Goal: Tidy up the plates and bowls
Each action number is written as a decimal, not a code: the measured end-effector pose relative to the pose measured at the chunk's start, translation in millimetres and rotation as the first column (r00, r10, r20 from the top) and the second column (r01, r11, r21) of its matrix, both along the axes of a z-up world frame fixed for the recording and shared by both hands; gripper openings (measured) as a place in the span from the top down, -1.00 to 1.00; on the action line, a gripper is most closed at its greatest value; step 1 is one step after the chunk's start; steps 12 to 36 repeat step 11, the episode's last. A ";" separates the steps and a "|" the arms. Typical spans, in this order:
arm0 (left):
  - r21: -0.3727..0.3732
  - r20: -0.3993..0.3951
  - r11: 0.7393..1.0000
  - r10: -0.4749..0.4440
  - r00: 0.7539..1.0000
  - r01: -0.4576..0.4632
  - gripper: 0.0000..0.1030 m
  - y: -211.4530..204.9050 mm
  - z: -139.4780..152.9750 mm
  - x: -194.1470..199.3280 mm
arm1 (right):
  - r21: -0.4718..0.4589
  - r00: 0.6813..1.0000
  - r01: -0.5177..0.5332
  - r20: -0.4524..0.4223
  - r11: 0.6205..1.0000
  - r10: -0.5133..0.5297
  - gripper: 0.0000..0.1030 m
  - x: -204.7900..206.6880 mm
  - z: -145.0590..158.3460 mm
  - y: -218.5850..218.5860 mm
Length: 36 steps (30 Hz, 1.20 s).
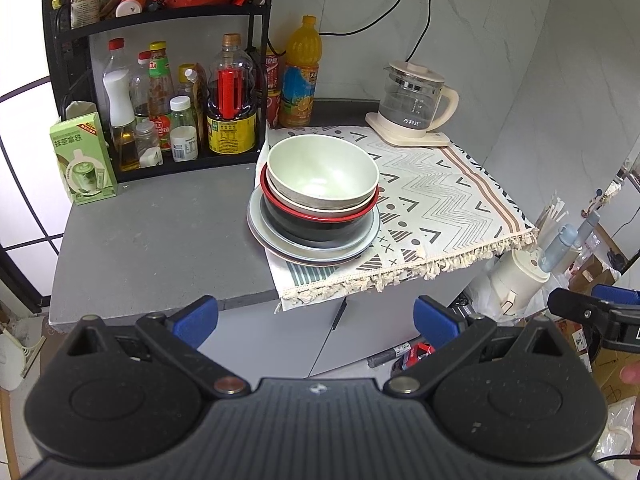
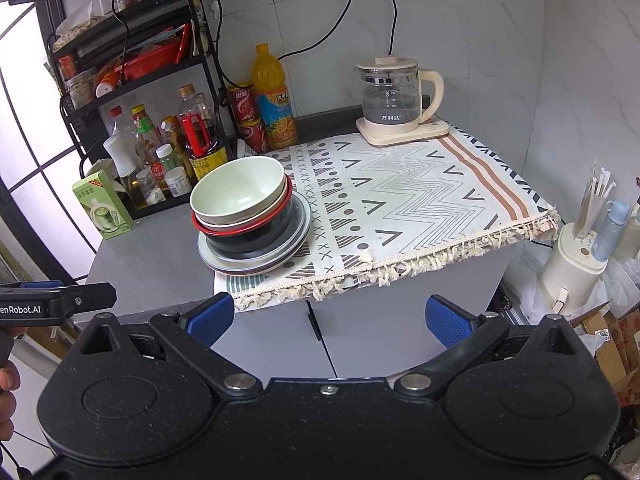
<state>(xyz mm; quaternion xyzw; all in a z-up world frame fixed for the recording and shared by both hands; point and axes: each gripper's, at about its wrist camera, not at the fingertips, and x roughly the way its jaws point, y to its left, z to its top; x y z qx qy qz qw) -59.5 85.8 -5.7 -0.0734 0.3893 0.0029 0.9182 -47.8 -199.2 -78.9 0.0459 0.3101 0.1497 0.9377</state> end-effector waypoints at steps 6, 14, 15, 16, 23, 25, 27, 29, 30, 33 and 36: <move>-0.010 -0.003 1.000 -0.021 1.000 0.021 -0.99 -0.7 -2.0 7.4 | -0.001 1.000 0.006 -0.014 1.000 -0.006 -1.00 2.9 -1.3 3.6; -0.034 -0.014 0.999 -0.026 1.000 0.026 -0.99 0.2 -5.7 16.2 | -0.010 0.999 0.017 -0.027 1.000 -0.017 -1.00 6.1 -2.7 6.1; -0.034 -0.014 0.999 -0.026 1.000 0.026 -0.99 0.2 -5.7 16.2 | -0.010 0.999 0.017 -0.027 1.000 -0.017 -1.00 6.1 -2.7 6.1; -0.034 -0.014 0.999 -0.026 1.000 0.026 -0.99 0.2 -5.7 16.2 | -0.010 0.999 0.017 -0.027 1.000 -0.017 -1.00 6.1 -2.7 6.1; -0.034 -0.014 0.999 -0.026 1.000 0.026 -0.99 0.2 -5.7 16.2 | -0.010 0.999 0.017 -0.027 1.000 -0.017 -1.00 6.1 -2.7 6.1; -0.034 -0.014 0.999 -0.026 1.000 0.026 -0.99 0.2 -5.7 16.2 | -0.010 0.999 0.017 -0.027 1.000 -0.017 -1.00 6.1 -2.7 6.1; -0.034 -0.014 0.999 -0.026 1.000 0.026 -0.99 0.2 -5.7 16.2 | -0.010 0.999 0.017 -0.027 1.000 -0.017 -1.00 6.1 -2.7 6.1; -0.034 -0.014 0.999 -0.026 1.000 0.026 -0.99 0.2 -5.7 16.2 | -0.010 0.999 0.017 -0.027 1.000 -0.017 -1.00 6.1 -2.7 6.1; -0.034 -0.014 0.999 -0.026 1.000 0.026 -0.99 0.2 -5.7 16.2 | -0.010 0.999 0.017 -0.027 1.000 -0.017 -1.00 6.1 -2.7 6.1; -0.034 -0.014 0.999 -0.026 1.000 0.026 -0.99 0.2 -5.7 16.2 | -0.010 0.999 0.017 -0.027 1.000 -0.017 -1.00 6.1 -2.7 6.1; -0.034 -0.014 0.999 -0.026 1.000 0.026 -0.99 0.2 -5.7 16.2 | -0.010 0.999 0.017 -0.027 1.000 -0.017 -1.00 6.1 -2.7 6.1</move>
